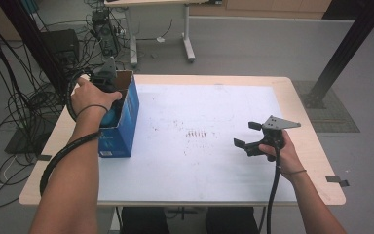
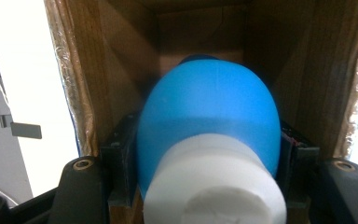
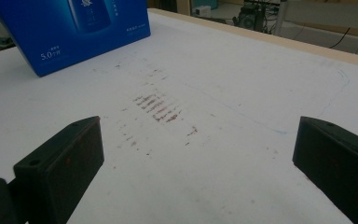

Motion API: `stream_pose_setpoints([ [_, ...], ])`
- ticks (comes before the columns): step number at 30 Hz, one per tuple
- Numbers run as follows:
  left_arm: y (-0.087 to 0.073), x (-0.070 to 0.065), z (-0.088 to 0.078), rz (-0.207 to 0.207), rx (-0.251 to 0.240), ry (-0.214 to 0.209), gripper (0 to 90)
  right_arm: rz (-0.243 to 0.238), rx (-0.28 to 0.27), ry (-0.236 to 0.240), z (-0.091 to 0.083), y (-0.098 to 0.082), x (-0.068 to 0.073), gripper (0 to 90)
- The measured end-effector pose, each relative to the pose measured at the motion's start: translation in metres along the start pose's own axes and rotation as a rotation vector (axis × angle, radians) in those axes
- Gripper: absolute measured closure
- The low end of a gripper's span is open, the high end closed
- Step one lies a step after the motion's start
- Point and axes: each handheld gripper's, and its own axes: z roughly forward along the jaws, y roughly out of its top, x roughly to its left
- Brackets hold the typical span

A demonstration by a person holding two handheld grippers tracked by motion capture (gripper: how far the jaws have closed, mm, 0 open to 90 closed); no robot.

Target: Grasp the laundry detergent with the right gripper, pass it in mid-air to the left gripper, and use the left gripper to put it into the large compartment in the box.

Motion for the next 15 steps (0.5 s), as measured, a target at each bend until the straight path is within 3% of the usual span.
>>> stream_pose_setpoints([
  [15,0.0010,0.0008,0.0000,-0.003,0.005,-0.002,37.7,0.001,0.001,0.000,0.0006,-0.0007,-0.0014,1.7],
])
